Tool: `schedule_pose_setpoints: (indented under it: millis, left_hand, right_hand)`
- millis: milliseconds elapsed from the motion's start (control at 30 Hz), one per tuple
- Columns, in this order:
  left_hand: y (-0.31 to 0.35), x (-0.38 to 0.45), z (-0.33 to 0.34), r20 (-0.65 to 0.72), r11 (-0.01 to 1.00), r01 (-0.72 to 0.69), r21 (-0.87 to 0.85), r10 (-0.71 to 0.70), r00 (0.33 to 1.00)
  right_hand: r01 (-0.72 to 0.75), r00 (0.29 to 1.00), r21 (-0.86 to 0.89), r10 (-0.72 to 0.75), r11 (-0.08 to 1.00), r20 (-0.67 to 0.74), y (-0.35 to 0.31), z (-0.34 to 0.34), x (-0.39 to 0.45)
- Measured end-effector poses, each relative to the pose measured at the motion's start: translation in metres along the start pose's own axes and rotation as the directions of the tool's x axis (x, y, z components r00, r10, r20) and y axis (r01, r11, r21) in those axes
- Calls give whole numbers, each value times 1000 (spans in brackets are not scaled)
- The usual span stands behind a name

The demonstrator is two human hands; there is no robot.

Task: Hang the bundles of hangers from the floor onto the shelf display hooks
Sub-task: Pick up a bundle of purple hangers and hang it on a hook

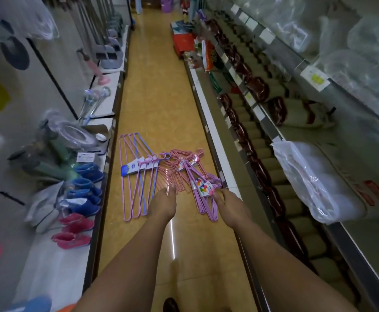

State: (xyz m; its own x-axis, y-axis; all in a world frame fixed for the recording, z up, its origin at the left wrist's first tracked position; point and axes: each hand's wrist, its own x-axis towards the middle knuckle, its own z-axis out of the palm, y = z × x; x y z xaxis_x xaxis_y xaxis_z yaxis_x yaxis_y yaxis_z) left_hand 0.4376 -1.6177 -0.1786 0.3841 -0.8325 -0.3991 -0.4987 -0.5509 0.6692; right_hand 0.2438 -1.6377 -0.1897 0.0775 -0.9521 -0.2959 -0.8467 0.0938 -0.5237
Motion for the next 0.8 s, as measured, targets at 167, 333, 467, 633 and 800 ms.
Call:
schedule_pose_setpoints:
  millis: [167, 333, 467, 633, 800]
  left_hand:
    - [1, 50, 6, 50, 998, 9, 64, -12, 999]
    - [20, 103, 23, 102, 998, -28, 50, 22, 995]
    - [39, 153, 35, 106, 999, -4, 44, -1, 994]
    - [69, 217, 53, 96, 998, 7, 65, -13, 995]
    - [76, 267, 94, 116, 996, 8, 87, -18, 993]
  right_hand:
    - [-59, 998, 23, 59, 998, 5, -4, 6, 41]
    - [-108, 994, -10, 108, 994, -12, 1, 2, 91]
    - [-113, 994, -29, 112, 993, -12, 6, -5, 147]
    - [-107, 994, -34, 108, 994, 8, 14, -13, 221]
    - [-135, 989, -49, 138, 990, 55, 41, 1, 280]
